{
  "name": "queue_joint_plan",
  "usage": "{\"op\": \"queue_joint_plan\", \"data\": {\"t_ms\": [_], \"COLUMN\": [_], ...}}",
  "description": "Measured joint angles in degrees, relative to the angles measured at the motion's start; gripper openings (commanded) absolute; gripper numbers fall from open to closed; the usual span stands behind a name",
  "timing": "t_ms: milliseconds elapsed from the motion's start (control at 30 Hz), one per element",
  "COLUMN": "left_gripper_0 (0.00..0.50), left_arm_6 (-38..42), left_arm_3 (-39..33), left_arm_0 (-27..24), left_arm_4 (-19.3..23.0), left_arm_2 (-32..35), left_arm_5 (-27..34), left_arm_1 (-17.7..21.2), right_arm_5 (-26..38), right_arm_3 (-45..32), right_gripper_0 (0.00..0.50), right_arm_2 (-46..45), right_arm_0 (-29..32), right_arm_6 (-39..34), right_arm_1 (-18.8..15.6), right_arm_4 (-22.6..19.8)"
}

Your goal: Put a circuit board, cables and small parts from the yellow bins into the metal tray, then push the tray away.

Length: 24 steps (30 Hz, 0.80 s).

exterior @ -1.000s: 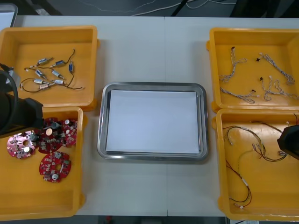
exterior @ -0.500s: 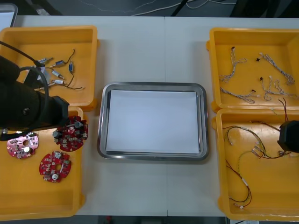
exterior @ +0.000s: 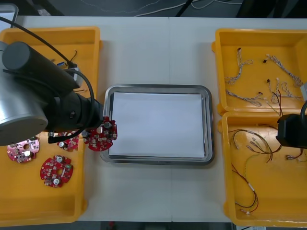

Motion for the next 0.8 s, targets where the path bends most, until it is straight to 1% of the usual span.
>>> {"op": "queue_joint_plan", "data": {"t_ms": [100,200,267,367,600,800], "left_gripper_0": [0.0,0.0,0.0,0.0,0.0,0.0], "left_arm_6": [0.86,0.86,0.86,0.86,0.86,0.86], "left_arm_3": [1.43,3.47,4.75,6.75,11.29,14.63], "left_arm_0": [-1.43,-2.29,-2.78,-3.64,-5.61,-5.84], "left_arm_4": [-2.87,-4.97,-6.13,-8.32,-13.94,-18.01], "left_arm_2": [-3.11,-4.68,-5.37,-6.54,-10.58,-12.86], "left_arm_5": [-1.09,-1.84,-2.2,-2.87,-4.38,-5.7], "left_arm_1": [-0.29,-1.29,-2.29,-4.35,-9.6,-13.48], "right_arm_5": [0.0,0.0,0.0,0.0,0.0,0.01], "right_arm_3": [0.0,0.0,0.0,0.0,0.04,0.31], "right_gripper_0": [0.0,0.0,0.0,0.0,0.0,0.0], "right_arm_2": [1.22,2.02,2.34,2.58,2.59,3.07], "right_arm_0": [-0.27,-0.38,-0.48,-0.71,-1.12,-1.99], "right_arm_6": [0.01,0.29,1.73,3.38,3.38,3.38], "right_arm_1": [-0.91,-1.94,-2.52,-3.33,-4.36,-5.26], "right_arm_4": [-0.19,-0.95,-1.66,-2.46,-3.22,-3.56]}}
